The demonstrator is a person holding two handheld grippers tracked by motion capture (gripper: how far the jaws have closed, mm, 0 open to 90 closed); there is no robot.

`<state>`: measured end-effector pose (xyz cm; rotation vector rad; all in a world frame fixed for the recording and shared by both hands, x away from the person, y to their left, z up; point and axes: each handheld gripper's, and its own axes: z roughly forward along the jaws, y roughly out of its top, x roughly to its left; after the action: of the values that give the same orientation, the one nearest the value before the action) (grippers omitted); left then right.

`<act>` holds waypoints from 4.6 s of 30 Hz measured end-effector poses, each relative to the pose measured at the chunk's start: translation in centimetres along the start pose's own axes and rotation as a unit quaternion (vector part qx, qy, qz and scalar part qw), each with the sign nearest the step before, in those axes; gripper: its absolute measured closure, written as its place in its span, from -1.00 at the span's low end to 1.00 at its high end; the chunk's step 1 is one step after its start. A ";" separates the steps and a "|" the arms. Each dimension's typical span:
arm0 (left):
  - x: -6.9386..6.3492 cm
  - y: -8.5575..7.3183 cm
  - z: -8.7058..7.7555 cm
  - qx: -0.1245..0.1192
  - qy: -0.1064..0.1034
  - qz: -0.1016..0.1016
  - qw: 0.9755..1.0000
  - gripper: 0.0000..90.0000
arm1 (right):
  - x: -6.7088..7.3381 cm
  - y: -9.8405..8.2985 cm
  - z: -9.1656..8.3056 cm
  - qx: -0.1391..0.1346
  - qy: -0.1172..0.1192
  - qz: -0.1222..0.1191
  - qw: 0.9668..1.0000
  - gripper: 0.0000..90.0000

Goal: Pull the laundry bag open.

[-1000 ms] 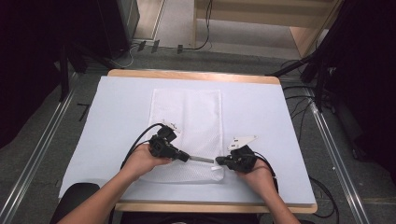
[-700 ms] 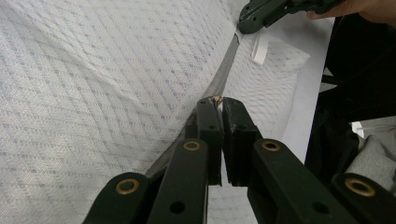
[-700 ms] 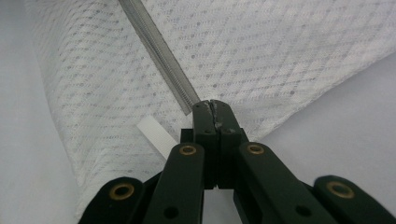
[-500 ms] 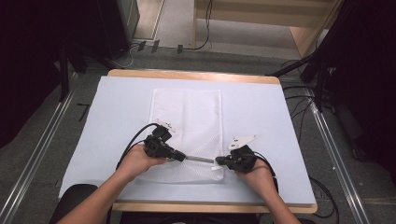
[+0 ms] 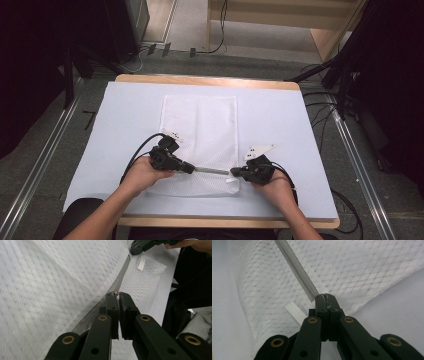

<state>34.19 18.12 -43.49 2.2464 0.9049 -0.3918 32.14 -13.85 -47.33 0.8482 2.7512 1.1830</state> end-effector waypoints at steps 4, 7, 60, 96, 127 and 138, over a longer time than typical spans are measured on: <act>0.1 -0.1 -0.4 -0.002 0.001 0.001 1.000 0.96 | 0.0 0.1 0.0 0.001 0.000 0.000 1.000 1.00; 0.1 -0.3 -0.6 -0.002 0.005 0.002 1.000 0.96 | 0.0 0.1 0.0 0.003 0.002 0.000 1.000 1.00; 1.7 -3.0 -4.8 -0.017 0.073 -0.059 0.995 0.96 | 0.3 0.5 0.2 0.011 -0.006 -0.011 1.000 1.00; 3.9 -5.6 -7.2 -0.022 0.100 -0.101 0.990 0.96 | -0.1 0.8 0.3 0.021 0.012 -0.011 1.000 1.00; 4.4 -7.8 -8.3 -0.030 0.084 -0.101 0.991 0.93 | -0.6 1.1 0.1 0.028 0.001 -0.018 0.999 1.00; 3.9 -8.3 -8.0 -0.024 0.077 -0.096 0.992 0.93 | -0.6 1.3 0.1 0.030 0.000 -0.019 0.999 1.00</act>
<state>31.38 29.91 -43.52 2.1753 1.2038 -0.2821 33.28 -13.34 -46.69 0.7969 2.8034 1.0987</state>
